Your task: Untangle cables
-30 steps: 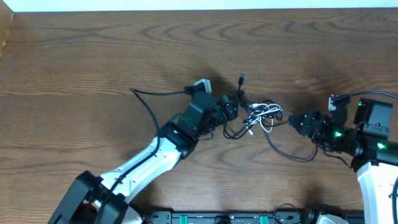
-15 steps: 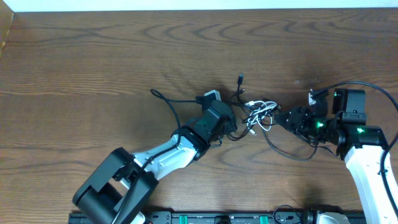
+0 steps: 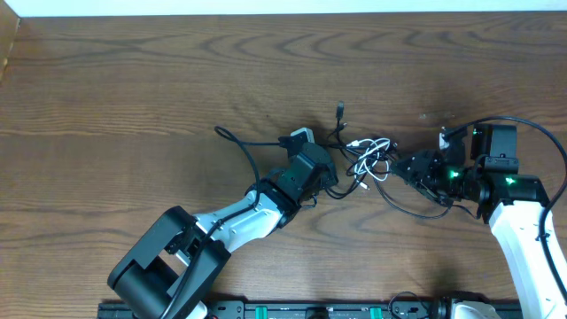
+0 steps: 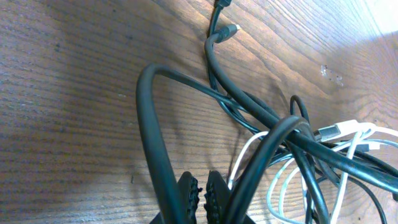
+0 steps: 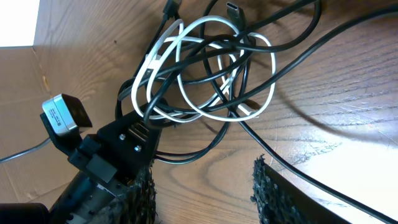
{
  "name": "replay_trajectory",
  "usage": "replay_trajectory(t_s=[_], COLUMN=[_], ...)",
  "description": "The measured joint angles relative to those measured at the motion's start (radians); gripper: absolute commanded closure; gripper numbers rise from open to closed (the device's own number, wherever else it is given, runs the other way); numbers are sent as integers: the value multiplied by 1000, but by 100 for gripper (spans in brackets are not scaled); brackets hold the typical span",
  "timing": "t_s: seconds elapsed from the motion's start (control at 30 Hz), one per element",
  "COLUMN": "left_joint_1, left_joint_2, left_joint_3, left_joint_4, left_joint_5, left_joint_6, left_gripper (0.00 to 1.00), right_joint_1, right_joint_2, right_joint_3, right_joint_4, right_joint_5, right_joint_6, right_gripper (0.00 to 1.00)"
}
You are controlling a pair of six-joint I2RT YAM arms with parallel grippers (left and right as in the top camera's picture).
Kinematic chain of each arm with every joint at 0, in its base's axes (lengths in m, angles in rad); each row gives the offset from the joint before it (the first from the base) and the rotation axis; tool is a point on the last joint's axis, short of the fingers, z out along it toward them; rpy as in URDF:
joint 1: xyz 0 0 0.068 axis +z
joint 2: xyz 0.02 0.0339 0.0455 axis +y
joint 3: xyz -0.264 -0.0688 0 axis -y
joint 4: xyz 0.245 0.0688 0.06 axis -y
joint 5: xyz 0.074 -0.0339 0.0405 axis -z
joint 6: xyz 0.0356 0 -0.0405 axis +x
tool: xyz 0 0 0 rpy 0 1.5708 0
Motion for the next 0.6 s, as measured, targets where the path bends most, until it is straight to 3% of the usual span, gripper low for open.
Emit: replay_trajectory(t_s=[0.17,0.43,0.6], left_joint_1=[0,0,0], left_joint_2=[0,0,0], left_joint_3=[0,0,0], left_joint_4=[0,0,0], left_joint_5=[-2,-2,-2], left_joint_6=[0,2,68], left_gripper=[92,92,92], right_joint_1=[0,0,1], right_joint_2=[0,0,0], right_joint_3=[0,0,0], right_joint_4=[0,1,1], right_joint_5=[0,0,3], right_joint_6=[1,9,12], right_gripper=[51,62,63])
